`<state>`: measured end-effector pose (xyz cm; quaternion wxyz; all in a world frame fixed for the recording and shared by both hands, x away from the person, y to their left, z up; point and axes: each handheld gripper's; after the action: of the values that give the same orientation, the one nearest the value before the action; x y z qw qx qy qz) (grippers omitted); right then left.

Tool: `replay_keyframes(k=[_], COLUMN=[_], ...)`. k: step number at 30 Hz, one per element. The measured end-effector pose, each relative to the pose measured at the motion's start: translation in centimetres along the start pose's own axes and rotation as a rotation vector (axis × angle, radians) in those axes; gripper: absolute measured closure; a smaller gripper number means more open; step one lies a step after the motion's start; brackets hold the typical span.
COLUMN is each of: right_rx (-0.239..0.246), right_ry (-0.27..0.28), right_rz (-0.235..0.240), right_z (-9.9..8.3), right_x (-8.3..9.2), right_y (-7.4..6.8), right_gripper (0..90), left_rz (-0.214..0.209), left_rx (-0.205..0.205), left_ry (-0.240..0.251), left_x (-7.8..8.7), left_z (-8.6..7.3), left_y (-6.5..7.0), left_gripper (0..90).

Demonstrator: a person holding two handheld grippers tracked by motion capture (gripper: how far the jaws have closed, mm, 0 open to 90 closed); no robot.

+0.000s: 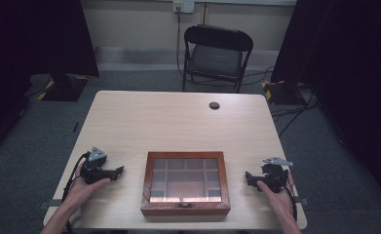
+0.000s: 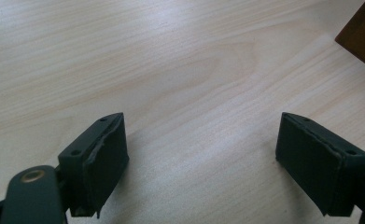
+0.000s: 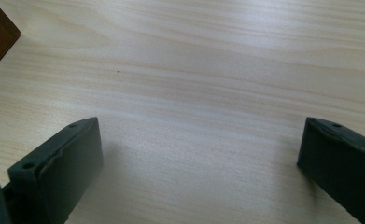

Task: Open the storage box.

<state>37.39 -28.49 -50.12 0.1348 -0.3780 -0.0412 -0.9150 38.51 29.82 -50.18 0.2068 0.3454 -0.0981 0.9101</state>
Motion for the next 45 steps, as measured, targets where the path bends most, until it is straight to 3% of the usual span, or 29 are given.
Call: replay_keyframes(k=[5, 7, 9, 10, 13, 15, 16, 17, 19, 20, 22, 25, 26, 27, 28, 31, 32, 33, 34, 35, 40, 42, 44, 45], right_rx=[-0.008, -0.021, -0.037, -0.033, -0.024, -0.028, -0.028, -0.034, -0.032, -0.002, 0.012, 0.052, 0.092, 0.092, 0.101, 0.129, 0.152, 0.152, 0.176, 0.183, 0.226, 0.245, 0.308, 0.308], right_ry=[-0.003, 0.008, 0.019, 0.017, 0.017, 0.032, 0.032, 0.045, 0.057, 0.084, 0.091, 0.102, 0.108, 0.108, 0.129, 0.131, 0.130, 0.130, 0.129, 0.126, 0.133, 0.129, 0.111, 0.111], right_rz=[0.004, 0.019, 0.042, 0.102, 0.121, 0.193, 0.193, 0.280, 0.293, 0.324, 0.329, 0.376, 0.418, 0.418, 0.456, 0.489, 0.529, 0.529, 0.564, 0.583, 0.601, 0.641, 0.692, 0.692], right_z=[0.0, 0.0, 0.1, 0.2, 0.4, 0.9, 0.9, 1.5, 1.8, 2.4, 2.5, 3.1, 3.7, 3.7, 4.1, 4.5, 4.7, 4.7, 5.1, 5.3, 6.5, 7.1, 7.4, 7.4], right_x=[0.2, 0.6, 0.8, 1.1, 1.3, 1.8, 1.8, 2.5, 3.0, 3.8, 4.0, 4.5, 5.1, 5.1, 5.6, 5.9, 6.1, 6.1, 6.2, 6.2, 6.5, 6.6, 6.7, 6.7], right_y=[0.2, 0.1, 0.1, 0.1, -0.3, -0.9, -0.9, -1.4, -1.7, -2.5, -2.8, -4.2, -5.0, -5.0, -5.7, -6.8, -7.8, -7.8, -9.1, -9.4, -11.4, -12.2, -13.7, -13.7], right_gripper=[0.4, 13.1, 17.0, 15.2, 19.3, 20.4, 20.4, 18.7, 21.6, 23.1, 23.4, 28.5, 32.1, 32.1, 35.0, 37.8, 41.2, 41.2, 42.2, 42.6, 37.8, 42.2, 47.7, 47.7], left_rz=[0.000, 0.000, 0.000, 0.001, 0.000, 0.000, 0.000, 0.000, 0.000, 0.000, 0.001, 0.001, 0.000, 0.001, 0.000, 0.000, 0.001, 0.001, 0.000, 0.000, 0.000, 0.000, 0.000, 0.001], left_rx=[-0.001, -0.001, -0.001, 0.002, 0.000, 0.000, 0.000, 0.000, 0.000, 0.002, 0.000, 0.000, -0.001, -0.001, 0.000, 0.000, 0.003, 0.003, 0.000, 0.000, 0.000, 0.000, 0.000, 0.000], left_ry=[0.000, 0.000, -0.001, 0.001, 0.000, 0.000, 0.000, 0.000, 0.000, 0.001, 0.000, 0.000, 0.000, 0.000, 0.000, 0.000, 0.001, 0.001, 0.000, 0.000, 0.000, 0.000, 0.000, 0.000], left_x=[0.0, 0.0, 0.0, 0.0, 0.0, 0.0, 0.0, 0.0, 0.0, 0.0, 0.0, 0.0, 0.0, 0.0, 0.0, 0.0, 0.0, 0.0, 0.0, 0.0, 0.0, 0.0, 0.0, 0.0], left_z=[0.0, 0.0, 0.0, 0.0, 0.0, 0.0, 0.0, 0.0, 0.0, 0.0, 0.0, 0.0, 0.0, 0.0, 0.0, 0.0, 0.0, 0.0, 0.0, 0.0, 0.0, 0.0, 0.0, 0.0], left_y=[0.0, 0.0, 0.0, 0.0, 0.0, 0.0, 0.0, 0.0, 0.0, 0.0, 0.0, 0.0, 0.0, 0.0, 0.0, 0.0, 0.0, 0.0, 0.0, 0.0, 0.0, 0.0, 0.0, 0.0], left_gripper=[16.0, 16.1, 16.1, 16.1, 16.1, 16.1, 16.1, 16.0, 16.0, 16.0, 16.0, 16.0, 16.0, 16.0, 16.0, 16.0, 16.0, 16.0, 16.0, 16.0, 16.0, 16.0, 16.1, 16.1])
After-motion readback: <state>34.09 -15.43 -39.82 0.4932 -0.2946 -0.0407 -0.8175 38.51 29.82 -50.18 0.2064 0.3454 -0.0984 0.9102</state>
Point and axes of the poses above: each handheld gripper's, and its own axes: x roughly backward along the jaws, z roughly out of its top, y roughly to its right, and after that the axes turned 3 degrees about z, right-handed
